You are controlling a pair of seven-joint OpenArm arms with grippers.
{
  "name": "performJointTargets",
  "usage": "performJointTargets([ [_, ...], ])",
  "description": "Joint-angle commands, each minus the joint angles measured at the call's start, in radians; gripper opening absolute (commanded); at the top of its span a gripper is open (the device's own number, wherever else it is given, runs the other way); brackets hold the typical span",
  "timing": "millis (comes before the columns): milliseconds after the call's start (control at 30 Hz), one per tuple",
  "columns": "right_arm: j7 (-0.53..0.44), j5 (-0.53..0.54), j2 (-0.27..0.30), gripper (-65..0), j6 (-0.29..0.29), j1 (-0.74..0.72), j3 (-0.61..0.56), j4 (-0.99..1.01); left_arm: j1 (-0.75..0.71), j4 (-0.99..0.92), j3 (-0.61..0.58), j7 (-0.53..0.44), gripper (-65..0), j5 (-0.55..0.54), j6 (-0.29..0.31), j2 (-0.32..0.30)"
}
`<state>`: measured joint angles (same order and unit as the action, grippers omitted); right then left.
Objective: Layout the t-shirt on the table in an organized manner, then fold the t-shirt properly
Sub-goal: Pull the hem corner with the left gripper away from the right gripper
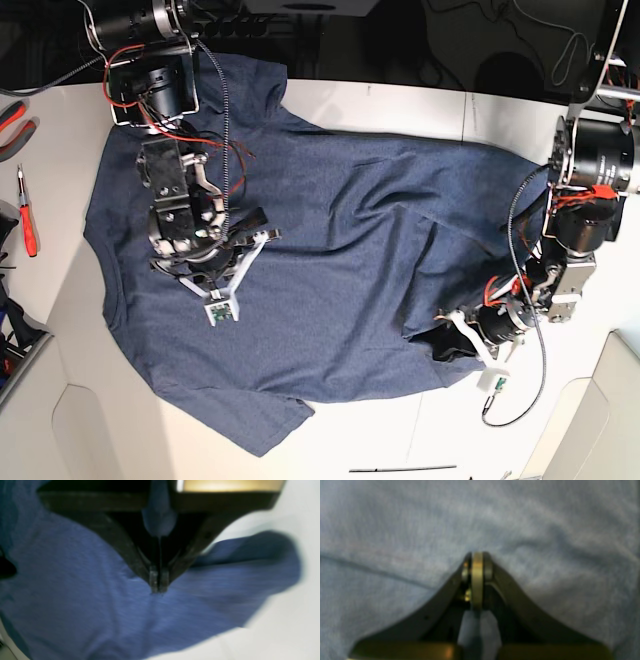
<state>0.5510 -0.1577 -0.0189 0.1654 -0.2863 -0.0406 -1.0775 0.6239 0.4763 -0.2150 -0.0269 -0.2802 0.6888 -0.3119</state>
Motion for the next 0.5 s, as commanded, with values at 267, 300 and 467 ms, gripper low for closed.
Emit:
performJointTargets([
  [267, 0.053, 0.016, 0.04, -65.0, -0.012, -0.021, 0.079, 0.034, -0.068, 0.176, 0.004, 0.063, -65.0, -0.008, 0.009, 0.111],
  [300, 0.053, 0.016, 0.038, -65.0, -0.012, -0.021, 0.079, 0.034, -0.074, 0.176, 0.004, 0.077, -65.0, 0.001, 0.009, 0.119],
  [467, 0.053, 0.02, 0.035, -65.0, -0.011, -0.021, 0.078, 0.034, -0.09, 0.176, 0.004, 0.1, -65.0, 0.086, -0.022, 0.124],
])
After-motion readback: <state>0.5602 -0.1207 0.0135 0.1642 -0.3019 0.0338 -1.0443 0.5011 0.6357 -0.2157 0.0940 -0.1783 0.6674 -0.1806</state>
